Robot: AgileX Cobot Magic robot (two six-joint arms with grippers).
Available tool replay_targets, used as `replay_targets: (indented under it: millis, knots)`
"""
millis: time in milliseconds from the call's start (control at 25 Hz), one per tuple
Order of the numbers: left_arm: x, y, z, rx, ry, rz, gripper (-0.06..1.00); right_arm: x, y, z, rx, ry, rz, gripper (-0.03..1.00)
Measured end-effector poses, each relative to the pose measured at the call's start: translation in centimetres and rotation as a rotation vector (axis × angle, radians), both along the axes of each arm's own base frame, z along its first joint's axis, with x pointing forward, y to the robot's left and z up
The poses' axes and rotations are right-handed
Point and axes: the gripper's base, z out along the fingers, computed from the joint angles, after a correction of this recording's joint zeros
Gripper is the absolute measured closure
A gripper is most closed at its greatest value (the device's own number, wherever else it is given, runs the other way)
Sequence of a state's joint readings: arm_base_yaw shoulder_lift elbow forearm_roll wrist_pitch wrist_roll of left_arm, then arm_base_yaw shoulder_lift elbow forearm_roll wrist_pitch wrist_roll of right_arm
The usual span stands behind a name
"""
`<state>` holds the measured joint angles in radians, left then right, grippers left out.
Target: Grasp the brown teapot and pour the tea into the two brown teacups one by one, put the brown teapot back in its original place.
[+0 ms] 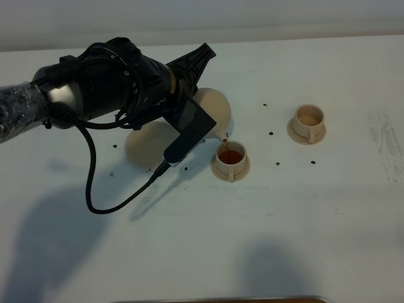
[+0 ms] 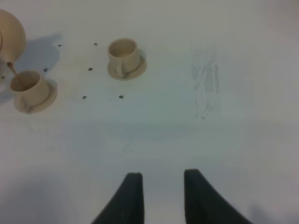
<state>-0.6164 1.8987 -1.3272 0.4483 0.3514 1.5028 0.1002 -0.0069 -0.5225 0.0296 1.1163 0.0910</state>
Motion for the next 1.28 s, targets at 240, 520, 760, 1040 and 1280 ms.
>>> replay_targets:
  millis: [240, 520, 760, 1040, 1280]
  knots:
    - [0.02, -0.01, 0.02, -0.001, -0.003, -0.002, 0.86, 0.0, 0.0, 0.0, 0.001, 0.0, 0.0, 0.73]
    - [0.05, -0.06, 0.05, -0.004, -0.008, -0.006, 0.86, 0.0, 0.0, 0.0, 0.001, 0.0, 0.0, 0.73]
    - [0.08, -0.12, 0.09, -0.01, -0.013, -0.009, 0.86, 0.0, 0.0, 0.0, 0.001, 0.0, 0.0, 0.73]
    - [0.1, -0.16, 0.12, -0.012, -0.018, -0.013, 0.86, 0.0, 0.0, 0.0, 0.0, 0.0, 0.0, 0.73]
    - [0.11, -0.16, 0.13, -0.012, -0.019, -0.014, 0.86, 0.0, 0.0, 0.0, 0.0, 0.0, 0.0, 0.73]
